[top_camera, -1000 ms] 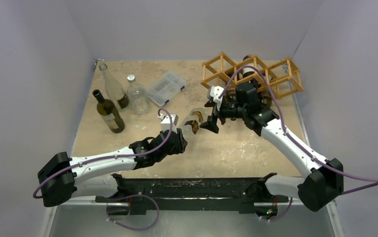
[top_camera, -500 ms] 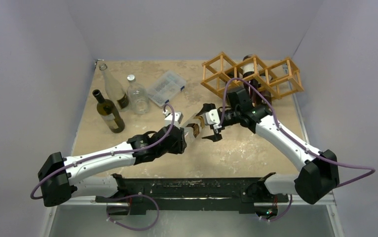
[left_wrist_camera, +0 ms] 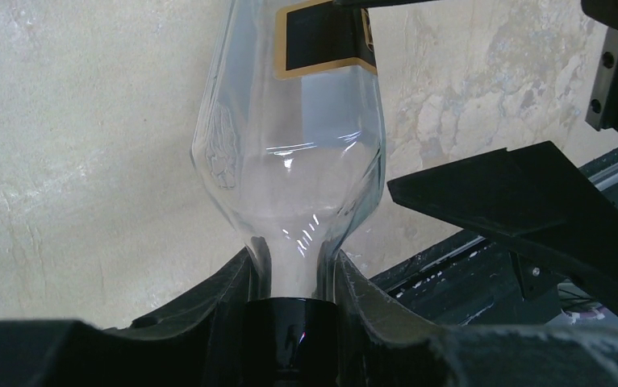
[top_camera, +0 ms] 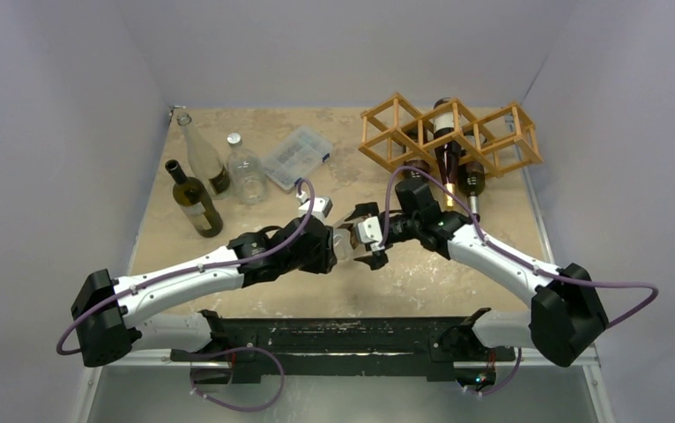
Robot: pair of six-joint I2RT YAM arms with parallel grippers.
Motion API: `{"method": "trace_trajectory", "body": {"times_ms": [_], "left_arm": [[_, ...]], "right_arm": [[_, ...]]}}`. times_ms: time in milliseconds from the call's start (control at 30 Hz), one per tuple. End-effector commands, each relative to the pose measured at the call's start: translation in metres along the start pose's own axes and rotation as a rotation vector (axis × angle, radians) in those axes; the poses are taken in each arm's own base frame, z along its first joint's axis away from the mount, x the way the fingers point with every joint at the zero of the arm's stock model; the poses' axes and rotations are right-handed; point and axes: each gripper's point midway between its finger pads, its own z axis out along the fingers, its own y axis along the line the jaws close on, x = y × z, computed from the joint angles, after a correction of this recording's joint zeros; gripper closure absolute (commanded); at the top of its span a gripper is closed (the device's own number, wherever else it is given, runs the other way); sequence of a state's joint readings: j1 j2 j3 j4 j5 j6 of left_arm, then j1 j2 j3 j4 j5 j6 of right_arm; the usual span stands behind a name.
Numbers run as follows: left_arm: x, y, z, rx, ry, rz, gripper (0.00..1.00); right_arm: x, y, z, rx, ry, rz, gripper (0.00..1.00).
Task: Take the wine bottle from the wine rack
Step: Pick up the wine bottle from the wine rack.
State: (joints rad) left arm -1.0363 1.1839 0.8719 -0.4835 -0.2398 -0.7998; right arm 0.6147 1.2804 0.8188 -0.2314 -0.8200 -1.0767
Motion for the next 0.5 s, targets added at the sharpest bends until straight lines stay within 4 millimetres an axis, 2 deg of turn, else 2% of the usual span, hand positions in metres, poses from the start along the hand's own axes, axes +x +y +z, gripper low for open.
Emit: {"method": "trace_trajectory", "body": {"times_ms": [0,333,467], "left_arm": [[-0.031,-0.032,-0.013,0.107,-0.058,-0.018,1.0],[-0.031,-0.04,-0.013,0.138,-0.043,-0.02,1.0],[-0.033,-0.043,-0.012,0.152,-0.045,-0.024,1.0]], "right_arm": [[-0.008,-0.022,0.003,0.096,-0.01,-0.052,0.01],[0.004,-0.004,0.019,0.06,0.01,-0.079,0.01],[0.006,0.0,0.02,0.051,-0.001,-0.092,0.06]]}}
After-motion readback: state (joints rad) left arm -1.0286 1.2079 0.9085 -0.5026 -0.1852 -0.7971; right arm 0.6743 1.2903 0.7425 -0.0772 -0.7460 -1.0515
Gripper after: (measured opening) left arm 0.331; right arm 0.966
